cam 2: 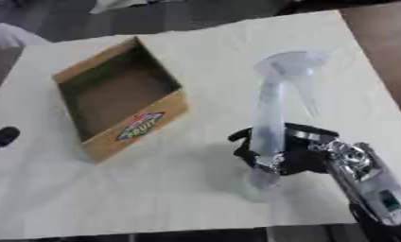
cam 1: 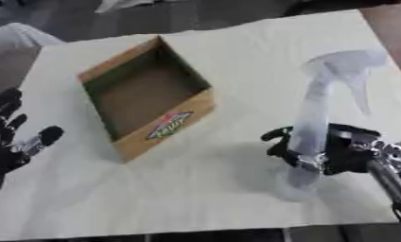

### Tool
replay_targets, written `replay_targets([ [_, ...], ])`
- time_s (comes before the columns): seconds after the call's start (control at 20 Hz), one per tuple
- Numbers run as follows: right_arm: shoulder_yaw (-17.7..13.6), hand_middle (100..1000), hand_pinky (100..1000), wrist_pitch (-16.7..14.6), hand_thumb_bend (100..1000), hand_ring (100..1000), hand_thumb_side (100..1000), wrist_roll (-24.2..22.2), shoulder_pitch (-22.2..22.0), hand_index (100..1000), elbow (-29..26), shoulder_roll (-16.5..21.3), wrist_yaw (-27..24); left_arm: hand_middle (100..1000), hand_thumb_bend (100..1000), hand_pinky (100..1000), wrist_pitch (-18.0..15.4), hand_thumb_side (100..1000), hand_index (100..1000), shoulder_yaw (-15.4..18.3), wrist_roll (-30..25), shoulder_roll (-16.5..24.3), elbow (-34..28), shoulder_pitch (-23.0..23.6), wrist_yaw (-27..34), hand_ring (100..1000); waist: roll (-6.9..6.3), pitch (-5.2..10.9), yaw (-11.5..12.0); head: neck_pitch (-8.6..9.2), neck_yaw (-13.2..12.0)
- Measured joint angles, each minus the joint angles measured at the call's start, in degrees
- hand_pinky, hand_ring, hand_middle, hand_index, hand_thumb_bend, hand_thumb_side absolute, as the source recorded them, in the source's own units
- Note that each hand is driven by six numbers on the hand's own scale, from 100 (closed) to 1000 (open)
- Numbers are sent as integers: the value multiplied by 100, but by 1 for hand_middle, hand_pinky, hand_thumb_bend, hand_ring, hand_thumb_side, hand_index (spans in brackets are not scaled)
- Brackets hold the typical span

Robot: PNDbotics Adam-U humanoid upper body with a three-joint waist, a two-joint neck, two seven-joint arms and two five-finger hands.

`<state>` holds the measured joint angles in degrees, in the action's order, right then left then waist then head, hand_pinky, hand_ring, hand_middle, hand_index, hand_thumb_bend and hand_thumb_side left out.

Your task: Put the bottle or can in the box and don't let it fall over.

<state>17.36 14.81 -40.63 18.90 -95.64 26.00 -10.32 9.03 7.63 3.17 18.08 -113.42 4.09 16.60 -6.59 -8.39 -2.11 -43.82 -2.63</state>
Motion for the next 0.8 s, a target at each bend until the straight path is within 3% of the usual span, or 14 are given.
replay_targets([
  [0.35,0,764,937,29,100,876,277,33,3,243,10,-1,3,939,838,1000,8,100,783,0,-12,0,0,0,0,1000,0,0,5,0,0],
  [0.8,0,759,908,63,100,736,252,62,18,231,31,-2,3,939,831,1000,9,100,777,0,-13,0,0,0,0,1000,0,0,8,0,-4],
])
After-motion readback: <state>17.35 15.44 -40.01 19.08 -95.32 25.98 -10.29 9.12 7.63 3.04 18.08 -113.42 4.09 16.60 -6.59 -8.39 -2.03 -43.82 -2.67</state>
